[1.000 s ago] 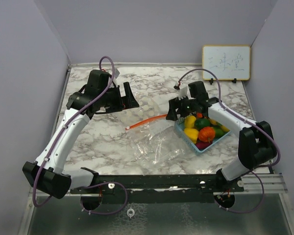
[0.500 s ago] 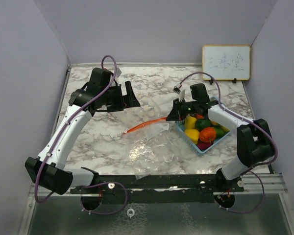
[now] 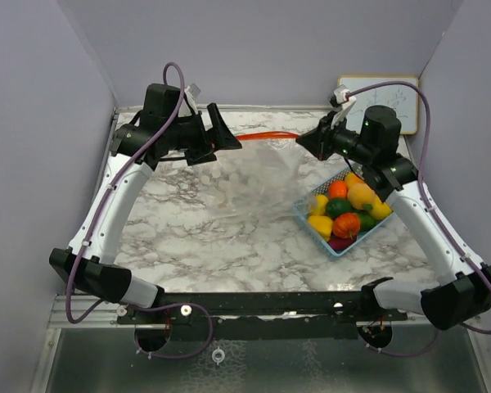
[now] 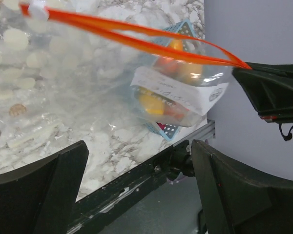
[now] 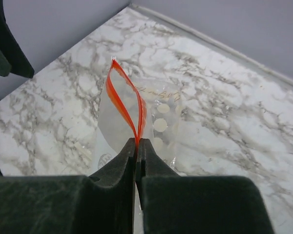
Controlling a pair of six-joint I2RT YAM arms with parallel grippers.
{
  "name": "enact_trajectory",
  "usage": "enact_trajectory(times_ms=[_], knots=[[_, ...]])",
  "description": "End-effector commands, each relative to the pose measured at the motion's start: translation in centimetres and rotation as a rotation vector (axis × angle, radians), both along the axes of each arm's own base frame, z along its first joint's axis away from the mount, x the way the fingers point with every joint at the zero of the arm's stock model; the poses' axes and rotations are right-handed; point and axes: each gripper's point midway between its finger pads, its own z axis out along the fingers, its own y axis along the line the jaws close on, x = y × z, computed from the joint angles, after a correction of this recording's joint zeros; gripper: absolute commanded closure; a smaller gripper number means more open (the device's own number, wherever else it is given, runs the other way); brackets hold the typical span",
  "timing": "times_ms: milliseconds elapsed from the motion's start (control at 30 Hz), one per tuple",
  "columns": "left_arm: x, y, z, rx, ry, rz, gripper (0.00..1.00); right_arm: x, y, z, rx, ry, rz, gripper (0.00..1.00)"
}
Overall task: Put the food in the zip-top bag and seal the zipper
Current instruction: Pick up the zipper food storage bag at the center of the board, then open the zipper of the food storage bag.
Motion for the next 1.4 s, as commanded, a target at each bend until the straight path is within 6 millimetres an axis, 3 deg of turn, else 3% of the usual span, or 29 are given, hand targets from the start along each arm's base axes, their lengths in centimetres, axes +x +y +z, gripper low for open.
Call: enact_trajectory(times_ms=[0, 267, 467, 667, 900, 1033, 1133, 1367], knots=[[0.7, -0.7, 0.4, -0.158, 0.109, 0.044, 0.11, 1.2, -2.3, 1.2, -0.025, -0.141, -0.14, 0.98], [4.0, -1.4, -0.2, -0.418, 0.195, 0.205, 0.11, -0.5, -4.6, 0.0, 0.007, -0.234, -0.291, 0.98], [4.7, -2.5, -0.9, -0.442, 0.284, 0.259, 0.1, -1.2, -5.5, 1.2, -0.003, -0.308, -0.368, 0.98], [4.5, -4.2, -2.8, -0.451, 0.416, 0.29, 0.1, -2.1, -3.8, 2.7, -0.017, -0.376, -0.33, 0.98], [5.6, -6.9, -2.0, -0.471, 0.453, 0.278, 0.11, -3.8, -1.3, 2.6, -0.048, -0.409, -0.265, 0.98], [5.7, -8.3, -2.6, -0.457, 0.48, 0.263, 0.13, -4.3, -0.9, 2.9, -0.045, -0.415, -0.255, 0.98], [5.5, -9.0, -3.1, -0.452, 0.497, 0.254, 0.21, -4.5, -0.8, 2.8, -0.051, -0.414, -0.254, 0.98], [5.0, -8.9, -3.2, -0.448, 0.491, 0.25, 0.28, -4.1, -1.7, 3.0, -0.079, -0.433, -0.297, 0.98]])
